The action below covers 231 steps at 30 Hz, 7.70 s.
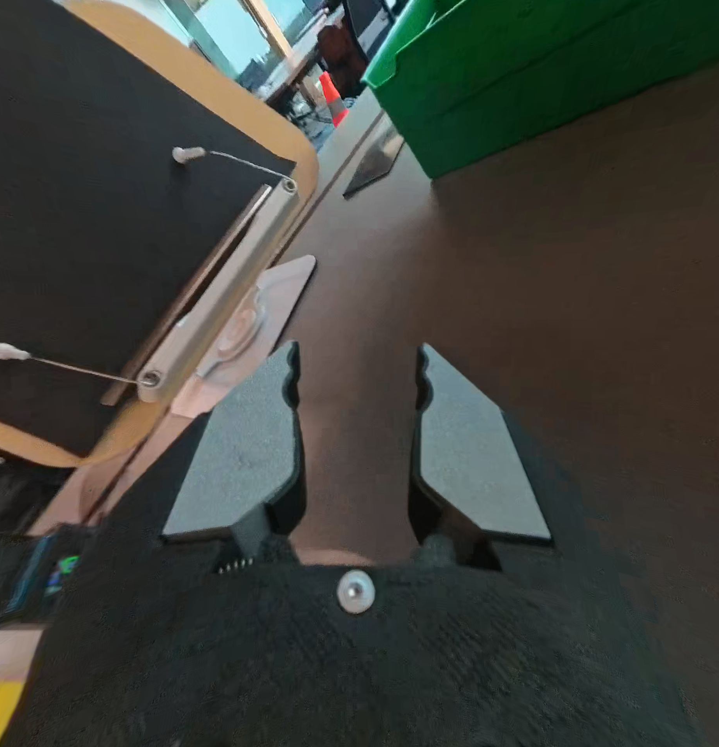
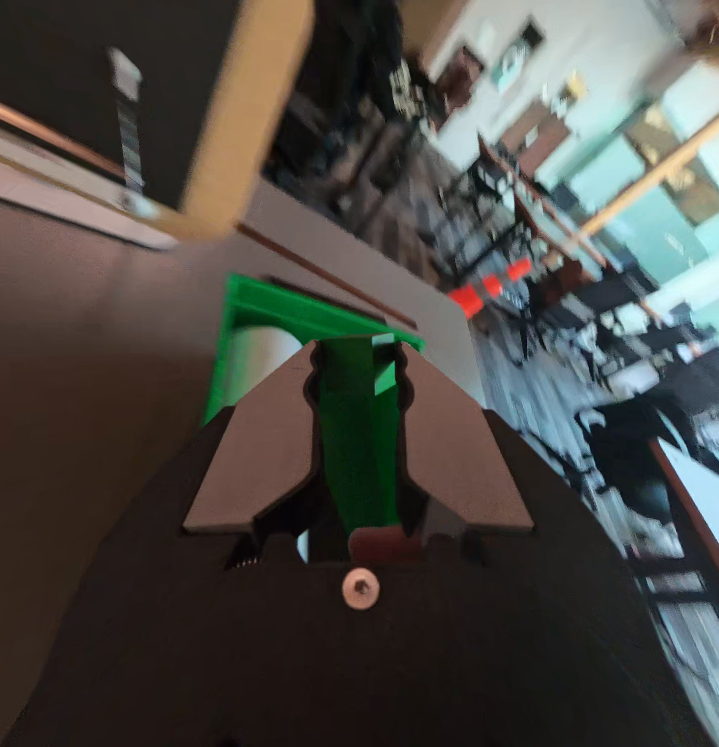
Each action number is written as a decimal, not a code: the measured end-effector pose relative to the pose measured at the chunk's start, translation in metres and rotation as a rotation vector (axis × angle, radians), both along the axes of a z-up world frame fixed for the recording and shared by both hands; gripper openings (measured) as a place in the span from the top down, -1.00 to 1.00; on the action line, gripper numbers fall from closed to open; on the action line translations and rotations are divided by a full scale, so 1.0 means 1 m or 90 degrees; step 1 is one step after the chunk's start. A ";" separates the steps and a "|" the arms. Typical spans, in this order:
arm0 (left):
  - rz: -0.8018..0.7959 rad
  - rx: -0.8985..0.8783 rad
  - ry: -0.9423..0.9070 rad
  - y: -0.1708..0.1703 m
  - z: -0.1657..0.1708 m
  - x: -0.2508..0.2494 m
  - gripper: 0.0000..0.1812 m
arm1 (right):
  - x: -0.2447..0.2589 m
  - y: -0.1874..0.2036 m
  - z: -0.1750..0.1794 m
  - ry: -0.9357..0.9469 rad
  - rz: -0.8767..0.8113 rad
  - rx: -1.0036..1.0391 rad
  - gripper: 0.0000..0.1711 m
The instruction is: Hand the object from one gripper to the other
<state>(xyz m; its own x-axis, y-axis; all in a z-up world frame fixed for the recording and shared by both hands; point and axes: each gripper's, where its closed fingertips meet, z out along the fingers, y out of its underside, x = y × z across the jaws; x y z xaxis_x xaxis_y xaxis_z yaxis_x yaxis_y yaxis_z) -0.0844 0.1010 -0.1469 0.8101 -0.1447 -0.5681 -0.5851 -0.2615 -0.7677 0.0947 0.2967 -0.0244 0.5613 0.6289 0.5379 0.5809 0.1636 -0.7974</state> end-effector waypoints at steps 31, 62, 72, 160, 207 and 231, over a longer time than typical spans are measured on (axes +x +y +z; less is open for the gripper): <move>0.687 -0.352 -0.120 -0.308 0.005 -0.373 0.53 | -0.154 -0.167 -0.112 -0.104 0.421 -0.129 0.03; 0.077 0.139 -0.088 0.013 0.079 -0.016 0.77 | -0.144 -0.180 -0.044 0.124 0.691 -0.270 0.72; -0.189 -0.076 -0.848 0.006 0.059 0.015 0.42 | -0.151 -0.166 -0.054 -0.154 0.422 0.573 0.72; -0.235 0.062 -0.307 -0.013 0.053 0.046 0.70 | -0.114 -0.186 -0.053 0.098 0.782 -0.428 0.22; -0.149 -0.086 -0.015 -0.016 0.013 0.028 0.71 | -0.131 -0.191 -0.074 -0.032 0.670 0.111 0.31; -0.101 0.129 0.200 -0.012 0.045 0.029 0.31 | -0.137 -0.154 -0.070 0.166 0.606 -0.508 0.58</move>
